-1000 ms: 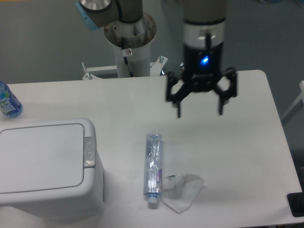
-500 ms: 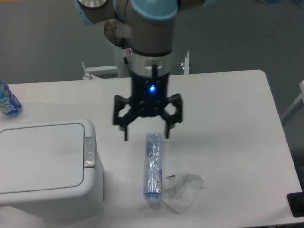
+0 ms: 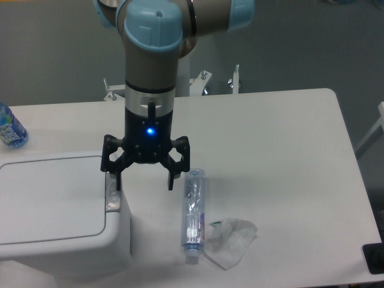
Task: Open the trash can
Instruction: 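Press the grey button with the gripper fingertip to pop the lid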
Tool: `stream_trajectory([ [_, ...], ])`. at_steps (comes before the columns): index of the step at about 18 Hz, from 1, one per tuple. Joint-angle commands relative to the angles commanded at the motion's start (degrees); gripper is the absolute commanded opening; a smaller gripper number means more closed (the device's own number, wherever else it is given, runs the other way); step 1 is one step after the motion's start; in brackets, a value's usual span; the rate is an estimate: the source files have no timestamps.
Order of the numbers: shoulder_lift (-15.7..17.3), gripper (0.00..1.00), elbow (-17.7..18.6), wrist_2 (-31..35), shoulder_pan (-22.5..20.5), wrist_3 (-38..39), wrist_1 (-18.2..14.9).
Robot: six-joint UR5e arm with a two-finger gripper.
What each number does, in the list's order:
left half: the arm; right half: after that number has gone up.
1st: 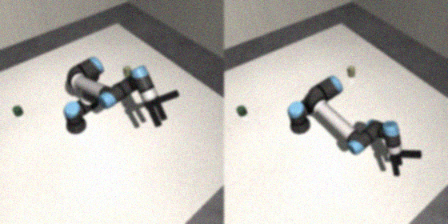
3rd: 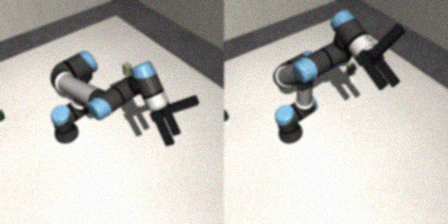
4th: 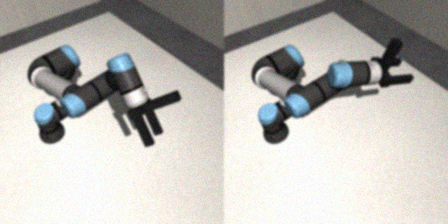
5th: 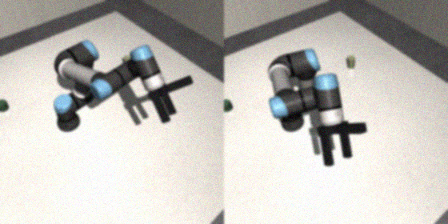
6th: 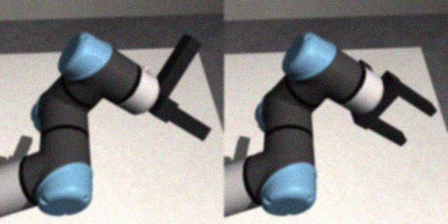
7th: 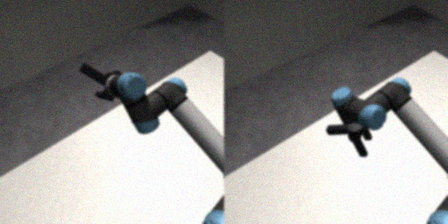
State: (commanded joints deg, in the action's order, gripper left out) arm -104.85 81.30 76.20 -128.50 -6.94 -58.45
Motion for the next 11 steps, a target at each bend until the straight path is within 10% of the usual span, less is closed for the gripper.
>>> stream_trajectory([
  [11,-0.62,1.00,0.00,0.00,0.00,-0.35,0.09],
])
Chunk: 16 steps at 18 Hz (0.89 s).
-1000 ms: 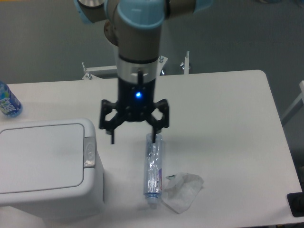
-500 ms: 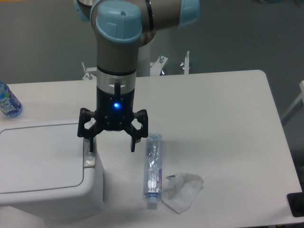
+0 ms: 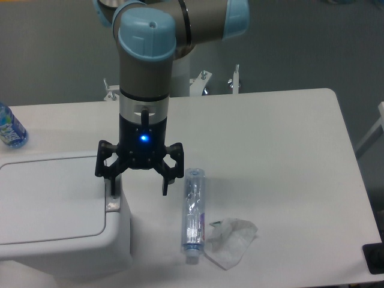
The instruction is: Open the trash can
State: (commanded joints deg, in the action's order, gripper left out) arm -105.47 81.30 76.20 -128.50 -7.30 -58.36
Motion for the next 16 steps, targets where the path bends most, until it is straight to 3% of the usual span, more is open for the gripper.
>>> stream_trajectory([
  [9,-0.70,1.00,-1.92,0.09,0.00,0.18,0.00],
  [16,1.05,1.00,-4.13,0.26,-5.53,-0.61,0.00],
])
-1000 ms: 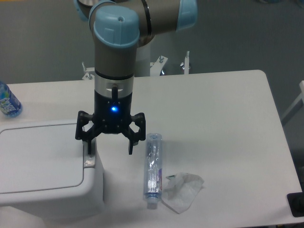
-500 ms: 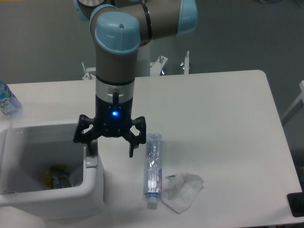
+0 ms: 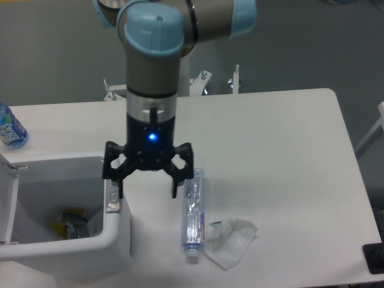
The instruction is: Open the trash can
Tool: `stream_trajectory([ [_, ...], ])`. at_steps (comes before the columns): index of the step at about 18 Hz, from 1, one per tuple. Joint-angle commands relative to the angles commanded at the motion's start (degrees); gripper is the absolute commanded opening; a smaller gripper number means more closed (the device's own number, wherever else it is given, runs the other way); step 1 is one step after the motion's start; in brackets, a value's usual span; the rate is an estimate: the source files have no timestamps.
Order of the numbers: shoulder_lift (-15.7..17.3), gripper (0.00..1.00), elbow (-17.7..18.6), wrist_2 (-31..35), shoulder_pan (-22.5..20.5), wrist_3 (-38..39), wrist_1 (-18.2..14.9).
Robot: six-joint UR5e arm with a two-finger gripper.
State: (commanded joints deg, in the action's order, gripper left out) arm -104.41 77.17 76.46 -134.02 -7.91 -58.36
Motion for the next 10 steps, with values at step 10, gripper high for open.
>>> stream_trajectory([
  [10,0.09,1.00,3.42,17.93,-5.27,-21.60,-0.97],
])
